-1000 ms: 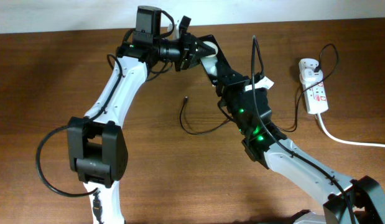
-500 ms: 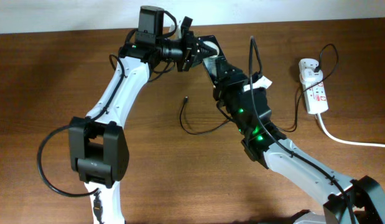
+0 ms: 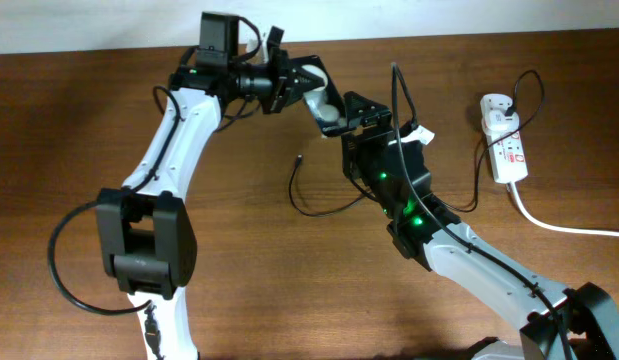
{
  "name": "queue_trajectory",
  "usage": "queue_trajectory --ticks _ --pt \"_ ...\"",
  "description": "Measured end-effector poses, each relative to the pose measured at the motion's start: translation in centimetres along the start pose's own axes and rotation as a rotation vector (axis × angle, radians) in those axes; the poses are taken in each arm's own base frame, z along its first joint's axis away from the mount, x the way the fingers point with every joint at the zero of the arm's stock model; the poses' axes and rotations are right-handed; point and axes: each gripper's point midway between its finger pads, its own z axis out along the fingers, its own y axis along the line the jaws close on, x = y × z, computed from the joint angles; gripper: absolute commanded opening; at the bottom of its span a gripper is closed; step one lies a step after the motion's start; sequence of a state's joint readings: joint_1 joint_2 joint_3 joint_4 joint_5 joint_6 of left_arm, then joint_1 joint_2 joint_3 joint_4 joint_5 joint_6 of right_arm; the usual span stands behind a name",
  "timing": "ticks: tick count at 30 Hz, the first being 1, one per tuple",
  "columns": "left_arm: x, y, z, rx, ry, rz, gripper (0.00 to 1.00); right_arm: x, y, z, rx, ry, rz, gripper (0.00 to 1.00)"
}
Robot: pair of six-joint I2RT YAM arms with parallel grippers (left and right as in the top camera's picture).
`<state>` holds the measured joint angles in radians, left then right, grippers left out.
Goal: Plug charger to phone and switch on socket
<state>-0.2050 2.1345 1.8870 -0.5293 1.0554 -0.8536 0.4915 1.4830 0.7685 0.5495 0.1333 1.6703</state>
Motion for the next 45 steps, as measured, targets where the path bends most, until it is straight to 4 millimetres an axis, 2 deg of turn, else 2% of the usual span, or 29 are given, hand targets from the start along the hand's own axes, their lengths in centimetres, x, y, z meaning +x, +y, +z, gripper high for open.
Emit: queue_trajectory --ticks 3,5,9,11,14,15,16,17,18,22,25,28,29,30,33,34,37,40,45 --pt "-0.6 1.1 -1.3 -0.020 -0.016 0.007 0.00 0.1 -0.8 0.0 0.032 0.010 -0.124 0.99" --pt "-1.0 2.2 -2.7 -0.039 -0.026 0.014 0.00 0.4 -2.0 -0.1 0.079 0.037 -0.282 0.99" --pt "-1.8 5.2 -6.7 -0.090 -0.059 0.015 0.00 0.6 -4.9 -0.5 0.196 0.094 -0.465 0.99" --pt "-2.0 6.5 -8.6 -0.112 -0.072 0.014 0.00 0.9 -8.2 -1.4 0.329 0.167 -0.549 0.99" --pt "-2.0 7.6 -10.1 -0.130 -0.076 0.036 0.00 0.8 -11.8 -3.1 0.482 0.226 -0.586 0.98" --pt "-2.2 7.9 -10.7 -0.133 -0.085 0.064 0.00 0.7 -13.2 -3.9 0.546 0.252 -0.600 0.95" --pt "-2.4 8.1 -11.2 -0.135 -0.092 0.077 0.00 0.7 -13.8 -4.4 0.571 0.275 -0.619 0.88" --pt "-2.6 8.4 -11.9 -0.138 -0.103 0.085 0.00 1.0 -14.8 -5.2 0.608 0.330 -0.666 0.87" --pt "-2.9 8.6 -12.6 -0.141 -0.115 0.094 0.00 1.5 -15.1 -5.5 0.609 0.380 -0.709 0.87" --pt "-3.5 10.1 -15.5 -0.163 -0.157 0.109 0.00 2.7 -15.3 -5.9 0.569 0.499 -0.814 0.74" --pt "-3.8 10.8 -16.5 -0.189 -0.177 0.119 0.00 3.3 -14.7 -6.2 0.586 0.565 -0.864 0.70" --pt "-3.8 11.2 -16.5 -0.212 -0.178 0.122 0.00 3.9 -12.0 -4.2 0.594 0.596 -0.900 0.57" --pt "-3.7 11.5 -16.6 -0.227 -0.176 0.111 0.00 4.4 -11.3 -2.7 0.594 0.614 -0.906 0.55" --pt "-3.6 11.7 -16.6 -0.238 -0.175 0.103 0.00 4.7 -11.3 -2.0 0.593 0.625 -0.905 0.55" --pt "-3.5 12.0 -16.6 -0.253 -0.172 0.092 0.00 5.9 -12.4 1.6 0.606 0.673 -0.867 0.52" --pt "-3.5 12.0 -16.7 -0.254 -0.172 0.091 0.00 6.3 -13.7 3.0 0.625 0.693 -0.837 0.49" --pt "-3.5 12.1 -16.7 -0.259 -0.173 0.091 0.00 7.2 -16.1 5.0 0.650 0.712 -0.772 0.40" --pt "-3.5 12.1 -16.7 -0.260 -0.174 0.091 0.00 7.8 -18.1 6.0 0.666 0.712 -0.730 0.38" --pt "-3.5 12.1 -16.7 -0.260 -0.174 0.091 0.00 7.7 -20.1 6.6 0.686 0.712 -0.716 0.37"
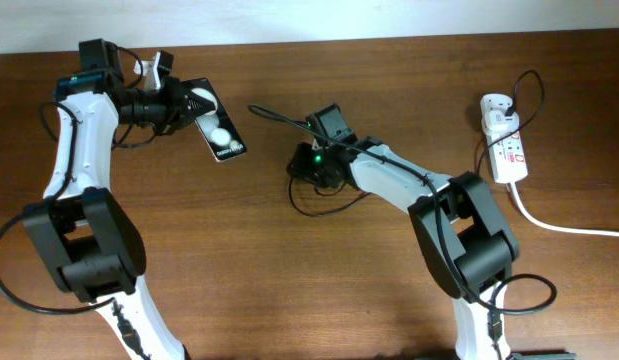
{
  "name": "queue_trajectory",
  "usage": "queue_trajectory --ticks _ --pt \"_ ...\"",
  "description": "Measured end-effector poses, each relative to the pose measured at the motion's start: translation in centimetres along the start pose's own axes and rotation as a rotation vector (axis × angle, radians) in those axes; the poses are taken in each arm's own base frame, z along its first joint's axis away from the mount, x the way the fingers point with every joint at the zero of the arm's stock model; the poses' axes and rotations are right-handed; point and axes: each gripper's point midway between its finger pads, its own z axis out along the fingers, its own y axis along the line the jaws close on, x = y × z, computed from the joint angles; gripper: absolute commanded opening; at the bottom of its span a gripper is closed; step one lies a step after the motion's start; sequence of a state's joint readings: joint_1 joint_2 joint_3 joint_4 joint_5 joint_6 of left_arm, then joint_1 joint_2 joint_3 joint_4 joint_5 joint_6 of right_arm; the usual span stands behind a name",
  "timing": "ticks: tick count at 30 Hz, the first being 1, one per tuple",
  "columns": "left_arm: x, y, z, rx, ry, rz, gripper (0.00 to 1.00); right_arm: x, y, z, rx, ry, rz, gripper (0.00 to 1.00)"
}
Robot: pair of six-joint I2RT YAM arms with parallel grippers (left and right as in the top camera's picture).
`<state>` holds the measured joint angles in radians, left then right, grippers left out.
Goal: Plug charger to phone and switch on socket
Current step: 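Grasp the black USB-C cable plug with the right gripper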
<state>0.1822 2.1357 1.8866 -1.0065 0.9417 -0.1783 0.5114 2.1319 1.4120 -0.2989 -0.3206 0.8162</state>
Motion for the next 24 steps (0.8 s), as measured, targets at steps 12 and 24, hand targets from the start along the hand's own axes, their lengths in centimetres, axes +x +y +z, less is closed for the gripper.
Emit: queue_trajectory --ticks 12,24 --pt "0.1 0.0 0.0 0.000 0.002 -0.003 0.00 -0.4 1.6 2.7 -0.071 -0.013 0.055 0.04" --pt "0.2 0.0 0.0 -0.001 0.007 -0.010 0.00 -2.4 0.6 2.2 -0.246 0.043 -0.173 0.04"
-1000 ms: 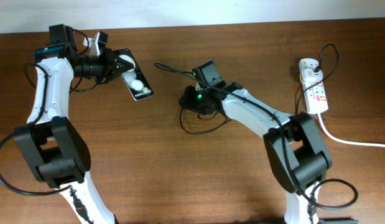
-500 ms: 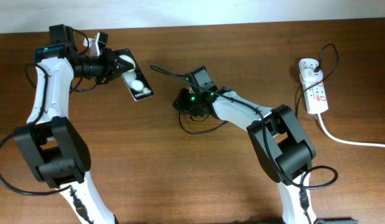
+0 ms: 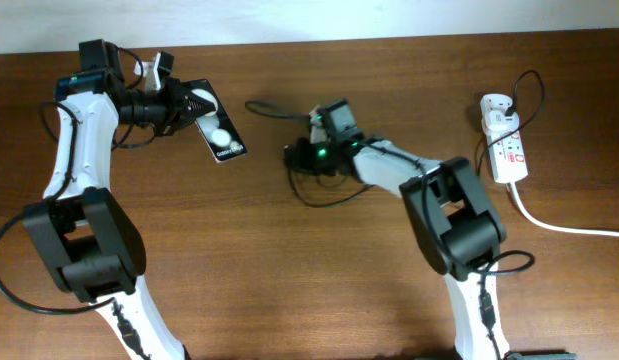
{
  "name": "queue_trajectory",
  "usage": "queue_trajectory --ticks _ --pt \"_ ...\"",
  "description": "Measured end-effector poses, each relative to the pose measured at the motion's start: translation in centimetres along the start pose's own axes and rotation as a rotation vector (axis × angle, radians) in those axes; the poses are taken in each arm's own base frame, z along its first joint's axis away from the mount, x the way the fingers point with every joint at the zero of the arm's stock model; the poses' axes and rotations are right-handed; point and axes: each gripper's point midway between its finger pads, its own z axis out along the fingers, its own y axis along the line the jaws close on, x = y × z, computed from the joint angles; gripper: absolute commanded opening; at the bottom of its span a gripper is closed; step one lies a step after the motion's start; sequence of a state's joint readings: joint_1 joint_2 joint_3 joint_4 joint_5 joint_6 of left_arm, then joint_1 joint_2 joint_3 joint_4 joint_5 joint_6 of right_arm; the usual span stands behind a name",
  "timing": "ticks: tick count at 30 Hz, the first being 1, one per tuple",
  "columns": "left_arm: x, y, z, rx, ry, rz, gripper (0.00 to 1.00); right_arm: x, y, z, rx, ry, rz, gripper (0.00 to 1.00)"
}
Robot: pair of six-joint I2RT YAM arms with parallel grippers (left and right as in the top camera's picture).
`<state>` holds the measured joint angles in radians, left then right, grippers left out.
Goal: Plug charger to phone and switch on socket
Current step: 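Grasp the black USB-C cable plug with the right gripper, then push the USB-C plug up into the phone's bottom port with the right gripper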
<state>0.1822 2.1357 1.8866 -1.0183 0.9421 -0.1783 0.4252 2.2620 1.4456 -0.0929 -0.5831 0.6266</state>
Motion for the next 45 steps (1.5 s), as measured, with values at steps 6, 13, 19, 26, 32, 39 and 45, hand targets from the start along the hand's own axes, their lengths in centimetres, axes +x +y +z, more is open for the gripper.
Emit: queue_trajectory --ticks 6,13,19,26,32,39,45 --pt "0.2 -0.2 0.2 0.000 0.007 0.001 0.00 -1.2 2.4 -8.0 -0.209 0.049 -0.190 0.04" --pt "2.3 -3.5 3.4 0.060 0.092 0.103 0.00 0.6 7.2 -18.6 -0.216 0.044 -0.293 0.04" --pt "3.5 -6.0 4.1 0.171 0.131 0.164 0.00 2.5 9.0 -23.9 -0.204 0.021 -0.356 0.04" --pt "4.9 -9.6 4.4 0.347 0.175 0.227 0.00 6.2 9.4 -29.4 -0.190 -0.104 -0.414 0.04" --pt "5.9 -12.6 5.2 0.469 0.198 0.323 0.00 8.6 7.3 -29.1 -0.239 -0.213 -0.373 0.04" --pt "7.4 -15.8 5.8 0.602 0.234 0.415 0.00 9.6 4.8 -25.9 -0.335 -0.246 -0.221 0.04" --pt "7.4 -16.6 5.3 0.653 0.246 0.401 0.00 10.5 9.2 -23.2 -0.363 -0.245 -0.283 0.04"
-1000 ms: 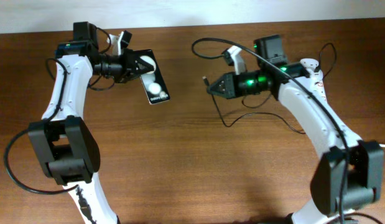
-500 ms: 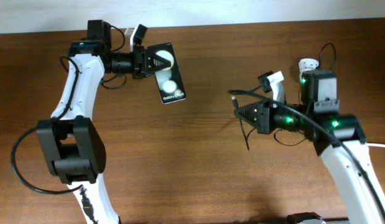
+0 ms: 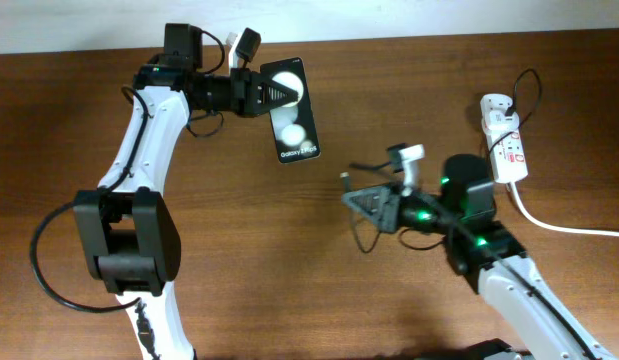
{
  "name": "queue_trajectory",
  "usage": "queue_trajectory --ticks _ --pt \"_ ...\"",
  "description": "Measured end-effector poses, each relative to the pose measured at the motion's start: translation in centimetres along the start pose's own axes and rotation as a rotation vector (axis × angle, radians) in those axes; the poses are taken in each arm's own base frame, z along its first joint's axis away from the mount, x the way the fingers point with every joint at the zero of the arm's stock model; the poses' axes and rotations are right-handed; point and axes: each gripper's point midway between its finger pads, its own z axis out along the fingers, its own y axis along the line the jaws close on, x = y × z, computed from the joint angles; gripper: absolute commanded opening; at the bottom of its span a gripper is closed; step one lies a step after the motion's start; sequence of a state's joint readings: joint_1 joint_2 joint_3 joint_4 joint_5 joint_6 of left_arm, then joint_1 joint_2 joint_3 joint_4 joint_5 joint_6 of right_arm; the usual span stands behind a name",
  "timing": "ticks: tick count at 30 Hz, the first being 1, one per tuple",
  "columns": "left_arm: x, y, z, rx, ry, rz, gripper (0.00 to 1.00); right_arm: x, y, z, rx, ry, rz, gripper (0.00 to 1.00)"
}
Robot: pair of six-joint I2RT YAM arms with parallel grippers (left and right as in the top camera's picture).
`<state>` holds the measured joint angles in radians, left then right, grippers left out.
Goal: Plug charger to phone and switch on socket
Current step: 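Push the USB-C plug up into the phone's bottom port with the right gripper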
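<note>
A black phone [image 3: 290, 110] with white circles on its face is held tilted above the table at the back centre, my left gripper [image 3: 257, 95] shut on its left end. To the right and nearer the front, my right gripper [image 3: 367, 200] is shut on the thin black charger cable [image 3: 363, 238]. The cable's plug tip [image 3: 344, 178] sticks out toward the phone, a short gap away from its lower end. The white socket strip [image 3: 507, 145] lies at the far right with the charger [image 3: 498, 108] plugged into it.
The strip's white lead [image 3: 569, 228] runs off the right edge. The charger's black cable loops around the strip [image 3: 534, 85]. The left arm [image 3: 139, 160] spans the left half of the brown wooden table [image 3: 239, 250].
My left gripper brought the phone from the far left to the back centre. My right gripper moved right and toward the front from the table spot, now holding the cable end up off the wood.
First both grippers were close together at the back centre, phone in the left, the cable end lying loose on the table. Then the left held the phone far left while the right was down at the cable end. Now phone and plug tip face each other.
</note>
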<state>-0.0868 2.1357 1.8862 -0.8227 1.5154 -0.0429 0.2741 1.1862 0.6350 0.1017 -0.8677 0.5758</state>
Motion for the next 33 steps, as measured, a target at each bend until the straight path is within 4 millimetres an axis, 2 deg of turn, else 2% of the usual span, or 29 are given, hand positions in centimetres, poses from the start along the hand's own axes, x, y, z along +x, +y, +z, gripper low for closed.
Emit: queue_trajectory --ticks 1,5,7,12,14,33 --pt "0.0 0.0 0.0 0.002 0.000 -0.024 0.00 0.4 0.8 0.9 -0.006 0.006 -0.004 0.04" --pt "0.0 -0.1 0.0 0.004 0.000 -0.096 0.00 0.0 3.2 2.8 -0.039 -0.044 -0.038 0.04" --pt "0.0 -0.1 0.0 0.004 0.001 -0.104 0.00 -0.1 2.7 3.2 -0.027 -0.047 -0.010 0.04" --pt "0.8 -0.7 2.6 0.027 0.053 -0.089 0.00 -0.3 2.2 3.6 -0.024 -0.056 0.013 0.04" --pt "1.0 -0.8 3.0 0.031 0.061 -0.086 0.00 -0.3 2.2 3.6 -0.025 -0.057 0.011 0.04" --pt "0.9 -0.8 3.0 0.031 0.061 -0.082 0.00 -1.0 1.9 3.6 0.000 -0.092 0.028 0.04"
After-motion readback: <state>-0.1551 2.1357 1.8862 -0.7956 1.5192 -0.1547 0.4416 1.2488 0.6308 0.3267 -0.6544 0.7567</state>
